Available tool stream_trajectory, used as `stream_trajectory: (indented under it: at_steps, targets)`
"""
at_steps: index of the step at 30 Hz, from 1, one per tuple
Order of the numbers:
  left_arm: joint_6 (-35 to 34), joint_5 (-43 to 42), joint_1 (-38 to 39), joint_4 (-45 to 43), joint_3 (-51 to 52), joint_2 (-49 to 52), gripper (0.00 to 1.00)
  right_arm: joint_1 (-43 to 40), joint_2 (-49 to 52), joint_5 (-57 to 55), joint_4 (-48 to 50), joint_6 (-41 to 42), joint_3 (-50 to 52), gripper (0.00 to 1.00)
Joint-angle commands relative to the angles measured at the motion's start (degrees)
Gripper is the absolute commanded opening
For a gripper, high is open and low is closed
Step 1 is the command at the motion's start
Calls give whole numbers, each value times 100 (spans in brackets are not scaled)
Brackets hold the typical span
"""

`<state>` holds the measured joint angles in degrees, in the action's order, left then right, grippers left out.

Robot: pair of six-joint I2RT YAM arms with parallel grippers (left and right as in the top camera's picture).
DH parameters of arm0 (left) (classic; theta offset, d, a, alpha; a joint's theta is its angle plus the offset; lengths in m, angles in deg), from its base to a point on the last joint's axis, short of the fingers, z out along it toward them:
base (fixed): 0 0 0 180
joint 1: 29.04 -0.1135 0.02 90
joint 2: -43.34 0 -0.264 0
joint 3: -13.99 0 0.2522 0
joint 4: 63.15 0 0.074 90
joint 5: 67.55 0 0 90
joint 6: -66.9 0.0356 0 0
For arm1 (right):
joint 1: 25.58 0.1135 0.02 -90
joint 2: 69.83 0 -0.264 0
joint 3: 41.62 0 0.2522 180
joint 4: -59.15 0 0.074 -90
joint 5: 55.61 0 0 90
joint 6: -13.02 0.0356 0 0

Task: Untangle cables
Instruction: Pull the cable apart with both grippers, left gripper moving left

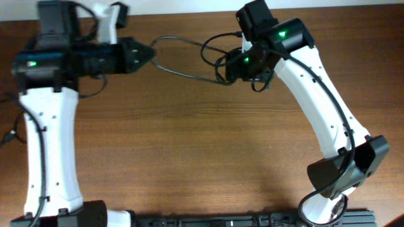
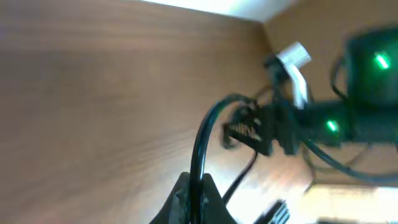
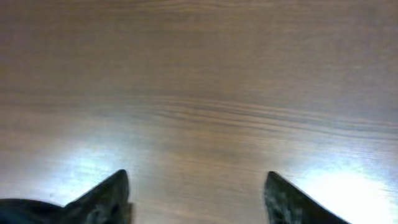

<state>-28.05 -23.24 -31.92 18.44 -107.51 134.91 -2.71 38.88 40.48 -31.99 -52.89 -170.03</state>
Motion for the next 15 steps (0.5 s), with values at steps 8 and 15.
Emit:
stream_trajectory:
  at_steps: [8,15]
  targets:
    - [-691,1029,-1084,295,-160,-282,0,-527,-1158,-586,-271,44,-588,98]
    - [1493,-2354,-479,-76,-160,-282,0,-525,-1174,1886,-232,-1191,-579,98]
